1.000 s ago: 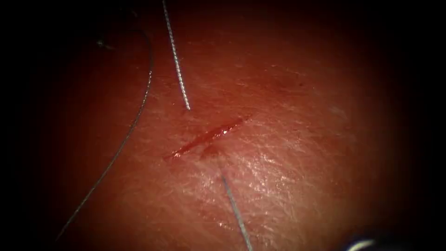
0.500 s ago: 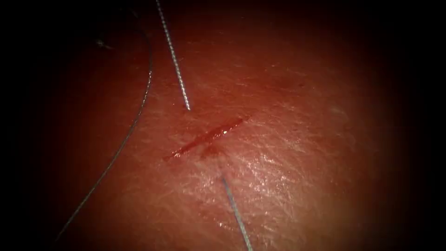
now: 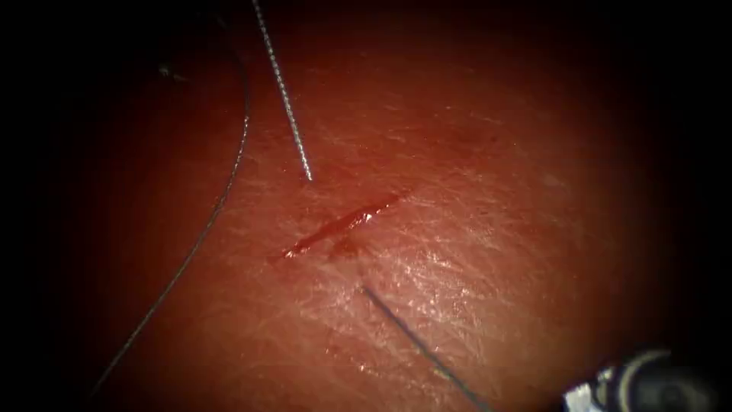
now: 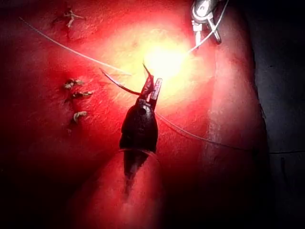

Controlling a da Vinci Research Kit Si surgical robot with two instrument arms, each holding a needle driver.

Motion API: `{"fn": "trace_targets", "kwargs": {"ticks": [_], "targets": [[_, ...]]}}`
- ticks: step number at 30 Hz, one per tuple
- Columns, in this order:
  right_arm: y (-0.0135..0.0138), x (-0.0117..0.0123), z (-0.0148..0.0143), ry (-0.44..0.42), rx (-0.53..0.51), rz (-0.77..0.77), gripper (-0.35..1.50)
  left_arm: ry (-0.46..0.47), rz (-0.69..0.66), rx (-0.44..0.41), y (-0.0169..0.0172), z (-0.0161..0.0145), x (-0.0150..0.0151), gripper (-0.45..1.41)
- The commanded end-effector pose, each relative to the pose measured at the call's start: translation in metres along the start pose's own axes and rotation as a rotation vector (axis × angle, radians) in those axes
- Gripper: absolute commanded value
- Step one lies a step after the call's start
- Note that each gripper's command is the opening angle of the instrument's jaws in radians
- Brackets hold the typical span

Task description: Wound Closure

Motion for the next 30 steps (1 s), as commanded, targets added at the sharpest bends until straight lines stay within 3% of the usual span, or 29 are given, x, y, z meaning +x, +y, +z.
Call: {"fn": "trace_targets", "kwargs": {"ticks": [1, 7, 13, 17, 19, 28, 30], "targets": [[0.0010, -0.0005, 0.0000, 0.001, -0.014, -0.004, 1.30, 0.002, -0.004, -0.003, 0.0003, 0.0007, -0.0008, -0.16], [0.0045, 0.0000, -0.0007, 0.002, -0.121, -0.021, 1.33, 0.001, -0.003, 0.000, 0.0003, 0.0009, -0.0009, -0.16], [0.0072, -0.0002, 0.0022, -0.012, -0.215, -0.057, 1.30, -0.002, -0.003, -0.001, 0.0003, 0.0009, -0.0010, -0.15], [0.0075, -0.0002, 0.0036, 0.039, -0.232, -0.055, 1.30, -0.002, -0.003, -0.001, 0.0003, 0.0009, -0.0010, -0.13], [0.0078, 0.0001, 0.0047, 0.061, -0.246, -0.053, 1.21, -0.002, -0.003, -0.001, 0.0003, 0.0009, -0.0010, -0.13], [0.0076, 0.0000, 0.0085, 0.084, -0.267, -0.060, 1.21, -0.002, -0.004, -0.001, 0.0004, 0.0009, -0.0008, -0.11], [0.0073, -0.0003, 0.0091, 0.081, -0.254, -0.066, 0.93, -0.002, -0.005, -0.001, 0.0004, 0.0008, -0.0006, -0.11]]}}
